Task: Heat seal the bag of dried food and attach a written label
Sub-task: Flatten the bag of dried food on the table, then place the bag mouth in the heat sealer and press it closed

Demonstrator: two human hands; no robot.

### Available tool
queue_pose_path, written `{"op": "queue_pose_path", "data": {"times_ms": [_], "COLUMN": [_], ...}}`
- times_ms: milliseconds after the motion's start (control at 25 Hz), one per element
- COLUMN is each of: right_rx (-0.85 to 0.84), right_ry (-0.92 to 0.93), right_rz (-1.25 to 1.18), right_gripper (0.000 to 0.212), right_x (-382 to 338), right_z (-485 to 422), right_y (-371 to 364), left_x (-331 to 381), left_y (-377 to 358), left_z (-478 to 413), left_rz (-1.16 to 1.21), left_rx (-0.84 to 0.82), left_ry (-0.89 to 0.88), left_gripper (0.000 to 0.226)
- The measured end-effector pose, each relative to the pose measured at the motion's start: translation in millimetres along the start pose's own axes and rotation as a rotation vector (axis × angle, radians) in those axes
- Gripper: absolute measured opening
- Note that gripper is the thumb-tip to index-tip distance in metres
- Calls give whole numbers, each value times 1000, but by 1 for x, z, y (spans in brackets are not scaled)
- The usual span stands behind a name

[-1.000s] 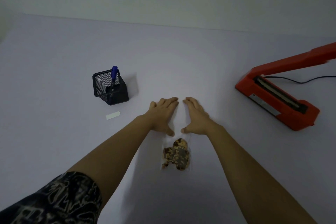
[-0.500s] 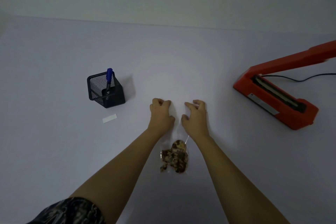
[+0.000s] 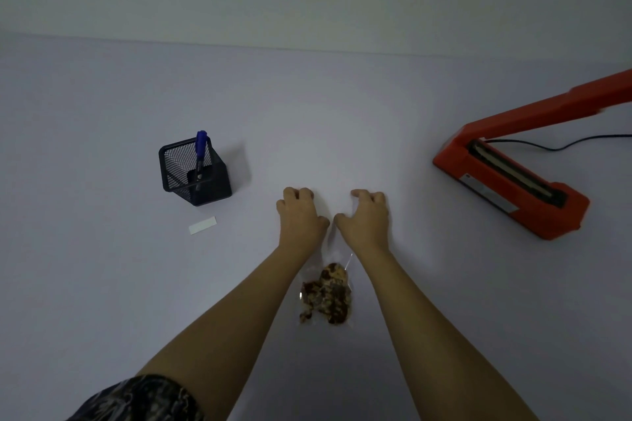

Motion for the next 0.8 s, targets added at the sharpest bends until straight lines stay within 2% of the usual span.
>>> {"op": "queue_pose_path", "data": {"times_ms": [120, 320, 440, 560, 680, 800], "right_rx": [22, 14, -36, -29, 13, 23], "right_ry": [-65, -123, -146, -130, -69, 80], "right_rz": [-26, -168, -241, -197, -166, -51], "right_gripper": [52, 62, 50, 35, 46, 32], "right_x": [-3, -5, 0, 4, 4, 1], "right_z": [2, 3, 2, 0, 3, 6], "right_y": [0, 0, -2, 0, 3, 3], "left_x": [1, -5, -14, -18, -19, -16], "left_y": [2, 1, -2, 0, 3, 0], "left_z": [3, -2, -7, -7, -1, 5], "left_rz": [1, 192, 265, 244, 230, 118], "left_rx": [34, -7, -45, -33, 54, 69], "left_ry": [62, 136, 171, 120, 48, -121], "left_gripper": [45, 55, 51, 42, 54, 37]}}
Point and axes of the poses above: each hand's wrist, its own z-axis away from the middle knuckle, its own y-axis out of the back of the hand, x = y × z, the point moved 5 cm from there along -z, towards the middle knuckle, and after that the axes turned 4 degrees about z, right-handed, at the moved point
